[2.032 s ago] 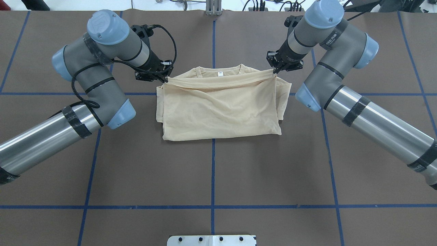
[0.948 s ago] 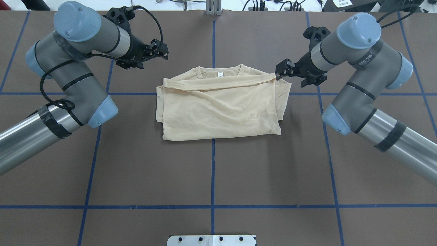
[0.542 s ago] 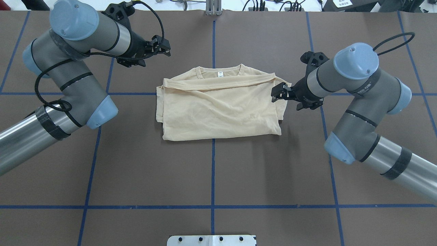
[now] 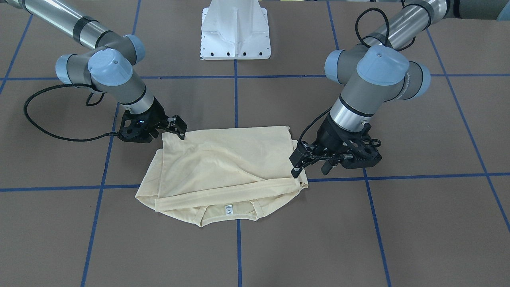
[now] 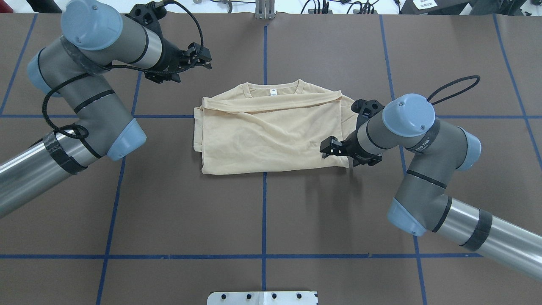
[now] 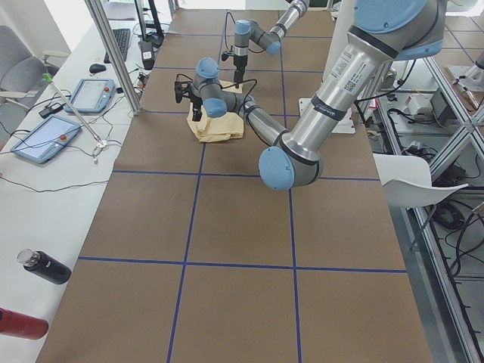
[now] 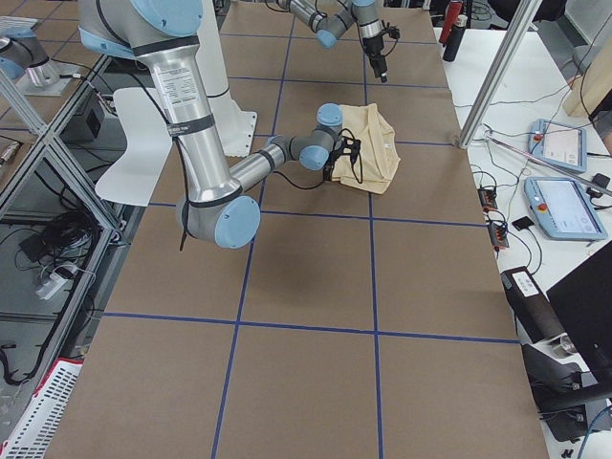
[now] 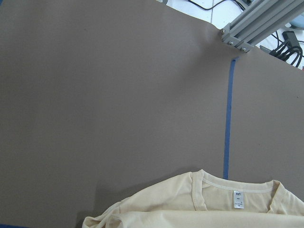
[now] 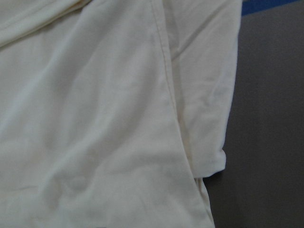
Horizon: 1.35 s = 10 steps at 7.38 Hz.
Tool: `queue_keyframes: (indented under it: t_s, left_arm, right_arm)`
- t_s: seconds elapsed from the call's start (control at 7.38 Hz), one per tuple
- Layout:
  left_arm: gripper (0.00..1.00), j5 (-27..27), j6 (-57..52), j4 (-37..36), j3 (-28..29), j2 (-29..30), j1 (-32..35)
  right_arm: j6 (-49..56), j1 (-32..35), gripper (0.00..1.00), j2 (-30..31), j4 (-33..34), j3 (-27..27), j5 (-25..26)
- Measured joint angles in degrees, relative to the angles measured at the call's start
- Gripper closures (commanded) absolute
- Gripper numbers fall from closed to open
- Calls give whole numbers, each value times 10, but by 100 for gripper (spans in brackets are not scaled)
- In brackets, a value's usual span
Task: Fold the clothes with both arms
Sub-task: 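Grasp the folded shirt's corner nearest the robot with the right gripper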
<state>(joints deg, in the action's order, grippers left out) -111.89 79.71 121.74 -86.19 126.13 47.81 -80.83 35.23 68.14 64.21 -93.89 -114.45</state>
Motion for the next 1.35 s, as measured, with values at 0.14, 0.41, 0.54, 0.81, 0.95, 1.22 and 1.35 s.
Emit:
queue_keyframes:
  t_s: [0.14,0.41,0.54,0.81,0.95,1.22,1.35]
  left_arm:
    - [1,0,0,0,0,0,0]
    - [1,0,0,0,0,0,0]
    - [1,0,0,0,0,0,0]
    - [1,0,0,0,0,0,0]
    - [1,1,0,0,0,0,0]
    - [1,1,0,0,-1,0,0]
    - [1,1,0,0,-2,-1,0]
  right_arm:
    - [0,-1,73,0,7,-1,0]
    - [0,-1,100,2,11,-2,-2]
    - [0,-1,100,3,12,-2,-3]
    - [0,0,100,4,12,-3,-8]
    - [0,2,100,6,12,-8,-16]
    - [1,2,100,33,25,-59,-45]
    - [0,-6,100,48,53,-103,-59]
